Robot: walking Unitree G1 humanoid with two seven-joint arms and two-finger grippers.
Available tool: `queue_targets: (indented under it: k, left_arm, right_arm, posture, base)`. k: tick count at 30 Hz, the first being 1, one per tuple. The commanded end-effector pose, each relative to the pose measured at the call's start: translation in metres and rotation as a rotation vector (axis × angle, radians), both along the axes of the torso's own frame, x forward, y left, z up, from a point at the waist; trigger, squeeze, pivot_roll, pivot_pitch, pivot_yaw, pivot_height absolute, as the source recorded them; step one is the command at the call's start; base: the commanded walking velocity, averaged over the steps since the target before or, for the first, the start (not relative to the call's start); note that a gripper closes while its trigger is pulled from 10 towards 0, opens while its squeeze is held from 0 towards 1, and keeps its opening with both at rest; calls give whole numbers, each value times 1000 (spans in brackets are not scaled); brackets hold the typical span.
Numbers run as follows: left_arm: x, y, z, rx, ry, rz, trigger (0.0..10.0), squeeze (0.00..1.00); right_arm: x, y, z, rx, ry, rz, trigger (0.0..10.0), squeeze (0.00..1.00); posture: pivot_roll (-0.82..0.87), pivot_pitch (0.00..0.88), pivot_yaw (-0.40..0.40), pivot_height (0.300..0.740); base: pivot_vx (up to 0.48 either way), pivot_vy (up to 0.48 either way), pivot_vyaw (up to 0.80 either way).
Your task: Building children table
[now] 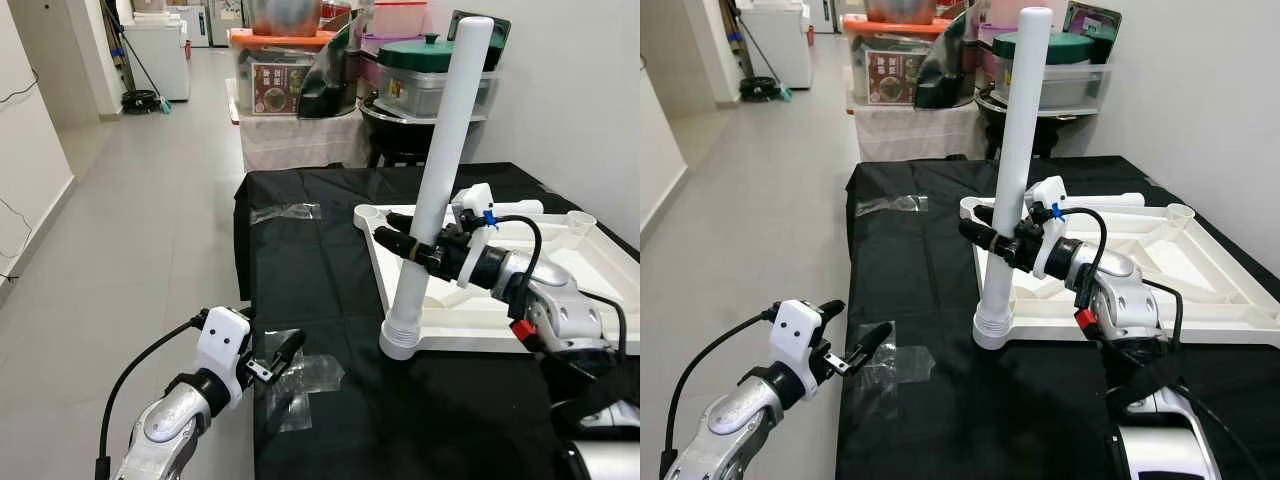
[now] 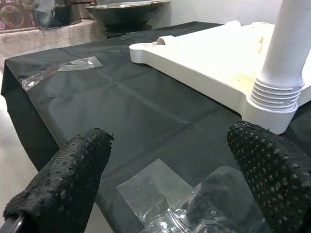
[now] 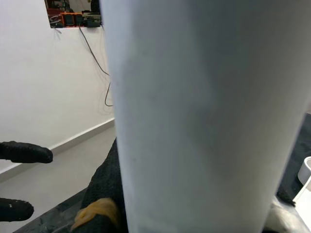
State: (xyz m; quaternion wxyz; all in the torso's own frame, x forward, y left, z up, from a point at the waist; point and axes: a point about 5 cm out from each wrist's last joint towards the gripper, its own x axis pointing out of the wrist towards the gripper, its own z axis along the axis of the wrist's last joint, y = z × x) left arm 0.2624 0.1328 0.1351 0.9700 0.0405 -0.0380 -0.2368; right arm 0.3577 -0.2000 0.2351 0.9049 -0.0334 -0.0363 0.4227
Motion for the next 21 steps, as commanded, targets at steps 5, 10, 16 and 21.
queue_targets:
  k: [5, 10, 16, 21]
  left_arm:
    - [0, -1, -3, 20, 14, -9, 10000, 0]
    - [-1, -2, -3, 17, 14, -8, 10000, 0]
    - [-2, -1, -3, 17, 17, 2, 10000, 0]
    - [-2, -1, -4, 18, 18, 3, 10000, 0]
  right_arm:
    - [4, -4, 0, -16, -24, -80, 0, 0]
    - [9, -1, -11, -35, 24, -320, 0, 0]
    - [-7, 7, -43, -96, 30, -781, 0, 0]
    - [-20, 19, -58, -65, 95, -828, 0, 0]
  posture:
    - [71, 0, -56, 740]
    - [70, 0, -61, 740]
    - [71, 0, -56, 740]
    - [71, 0, -56, 740]
  base:
    - [0, 0, 0]
    - [0, 0, 0]
    - [0, 0, 0]
    - [0, 0, 0]
